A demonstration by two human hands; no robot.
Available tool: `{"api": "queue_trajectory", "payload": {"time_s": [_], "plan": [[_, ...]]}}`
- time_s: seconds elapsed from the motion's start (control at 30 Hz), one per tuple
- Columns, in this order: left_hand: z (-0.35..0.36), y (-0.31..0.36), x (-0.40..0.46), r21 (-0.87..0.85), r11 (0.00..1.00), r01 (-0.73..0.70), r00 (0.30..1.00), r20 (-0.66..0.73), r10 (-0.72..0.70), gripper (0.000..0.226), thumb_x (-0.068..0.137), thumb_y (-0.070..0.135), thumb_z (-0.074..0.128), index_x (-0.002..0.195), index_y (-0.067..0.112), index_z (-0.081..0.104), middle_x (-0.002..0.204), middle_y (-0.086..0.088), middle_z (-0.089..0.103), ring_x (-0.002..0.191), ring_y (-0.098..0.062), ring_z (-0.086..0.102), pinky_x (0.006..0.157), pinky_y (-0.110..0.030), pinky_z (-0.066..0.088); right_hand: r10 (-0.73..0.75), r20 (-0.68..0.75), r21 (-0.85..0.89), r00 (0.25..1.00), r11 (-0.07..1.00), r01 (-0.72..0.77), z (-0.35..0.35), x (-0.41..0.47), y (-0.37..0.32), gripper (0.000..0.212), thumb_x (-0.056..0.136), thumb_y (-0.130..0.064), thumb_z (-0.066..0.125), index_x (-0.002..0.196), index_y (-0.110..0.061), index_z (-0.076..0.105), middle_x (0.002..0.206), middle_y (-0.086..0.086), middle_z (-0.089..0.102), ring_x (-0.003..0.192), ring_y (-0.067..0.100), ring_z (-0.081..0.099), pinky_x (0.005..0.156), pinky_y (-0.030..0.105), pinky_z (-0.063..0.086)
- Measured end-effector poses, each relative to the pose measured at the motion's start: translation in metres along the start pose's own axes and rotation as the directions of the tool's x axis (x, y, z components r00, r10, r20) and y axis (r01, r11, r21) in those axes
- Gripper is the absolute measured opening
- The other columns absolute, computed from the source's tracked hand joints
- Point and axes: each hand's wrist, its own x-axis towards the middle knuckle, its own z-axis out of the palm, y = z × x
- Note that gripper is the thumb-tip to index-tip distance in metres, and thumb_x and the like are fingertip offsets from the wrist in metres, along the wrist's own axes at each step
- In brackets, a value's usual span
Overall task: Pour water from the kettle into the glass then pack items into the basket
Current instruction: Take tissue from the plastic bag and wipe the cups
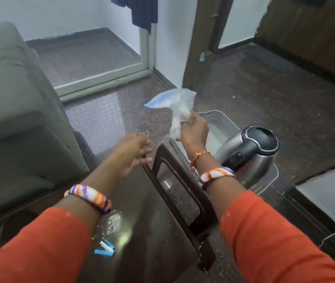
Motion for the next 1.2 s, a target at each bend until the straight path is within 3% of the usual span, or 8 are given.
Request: {"api": "queue_trajectory", "payload": {"time_s": [0.2,0.37,0.57,0.67,0.73,0.83,1.0,1.2], "plan": [[-0.042,0.026,-0.08,-0.402,0.916,0.008,0.997,0.077,0.025,0.041,0.095,0.046,0.032,0.091,0.013,0.056,0.085,-0.006,0.06,0.076,-0.019,0.061,0.057,-0.03,0.058,-0.204,0.419,0.322,0.885,0.945,0.065,-0.032,-0.108,-0.039,0.02,0.088,0.005,0.053,0.103,-0.003,0.063,0.063,-0.02,0.063,0.051,-0.008,0.054,0.05,0.008,0.043],[-0.081,0.021,-0.138,-0.341,0.938,-0.061,0.998,-0.022,0.056,0.016,0.087,0.015,0.056,0.074,0.011,0.063,0.075,-0.004,0.062,0.057,-0.013,0.065,0.063,-0.027,0.059,-0.29,0.558,0.233,0.777,0.954,0.189,-0.039,-0.16,-0.042,0.047,0.082,0.017,0.048,0.104,-0.021,0.064,0.096,-0.021,0.059,0.081,-0.013,0.06,0.076,0.005,0.046],[-0.12,0.002,-0.187,-0.335,0.928,-0.163,0.967,-0.241,0.083,0.006,0.08,-0.002,0.059,0.081,0.002,0.063,0.064,-0.007,0.069,0.053,-0.014,0.067,0.049,-0.026,0.059,-0.228,0.799,-0.096,0.556,0.865,0.492,-0.022,-0.196,-0.061,0.066,0.075,0.016,0.046,0.125,-0.026,0.054,0.13,0.004,0.053,0.115,0.019,0.051,0.091,0.02,0.041],[-0.133,-0.012,-0.206,-0.146,0.944,-0.295,0.867,-0.457,0.2,0.021,0.08,-0.007,0.06,0.067,0.007,0.054,0.05,-0.003,0.062,0.04,-0.013,0.06,0.037,-0.02,0.052,-0.328,0.649,-0.098,0.686,0.859,0.503,-0.01,-0.217,-0.09,0.048,0.075,0.005,0.056,0.12,-0.012,0.059,0.122,0.01,0.061,0.11,0.026,0.057,0.098,0.033,0.045],[-0.136,-0.021,-0.218,-0.071,0.941,-0.331,0.841,-0.475,0.26,0.024,0.079,-0.006,0.063,0.064,0.008,0.051,0.059,-0.008,0.056,0.044,-0.014,0.058,0.038,-0.021,0.052,-0.395,0.505,0.101,0.767,0.91,0.402,0.001,-0.238,-0.114,0.023,0.079,-0.006,0.064,0.102,-0.008,0.066,0.094,0.002,0.067,0.083,0.015,0.063,0.08,0.026,0.053],[-0.137,-0.028,-0.234,-0.019,0.945,-0.327,0.865,-0.41,0.291,0.02,0.08,-0.003,0.062,0.066,0.008,0.053,0.064,-0.009,0.056,0.045,-0.01,0.06,0.048,-0.027,0.056,-0.42,0.538,0.181,0.731,0.904,0.386,0.017,-0.268,-0.139,0.013,0.079,-0.016,0.07,0.09,-0.011,0.068,0.079,0.001,0.064,0.066,0.011,0.06,0.062,0.02,0.048],[-0.161,-0.032,-0.253,0.065,0.966,-0.249,0.892,-0.373,0.255,0.019,0.085,-0.006,0.055,0.068,0.003,0.058,0.067,-0.012,0.058,0.038,-0.004,0.06,0.043,-0.02,0.054,-0.333,0.593,0.018,0.733,0.916,0.402,0.031,-0.284,-0.136,0.016,0.075,-0.002,0.063,0.089,-0.01,0.066,0.086,0.006,0.059,0.078,0.023,0.06,0.065,0.029,0.049],[-0.214,-0.039,-0.266,0.245,0.959,-0.142,0.805,-0.535,0.256,0.026,0.078,-0.009,0.055,0.057,0.006,0.058,0.077,-0.02,0.061,0.05,-0.021,0.061,0.047,-0.029,0.057,-0.393,0.554,-0.423,0.734,0.627,0.655,0.04,-0.294,-0.136,0.031,0.08,0.007,0.045,0.098,-0.005,0.067,0.109,0.02,0.052,0.1,0.038,0.05,0.08,0.036,0.043]]}}
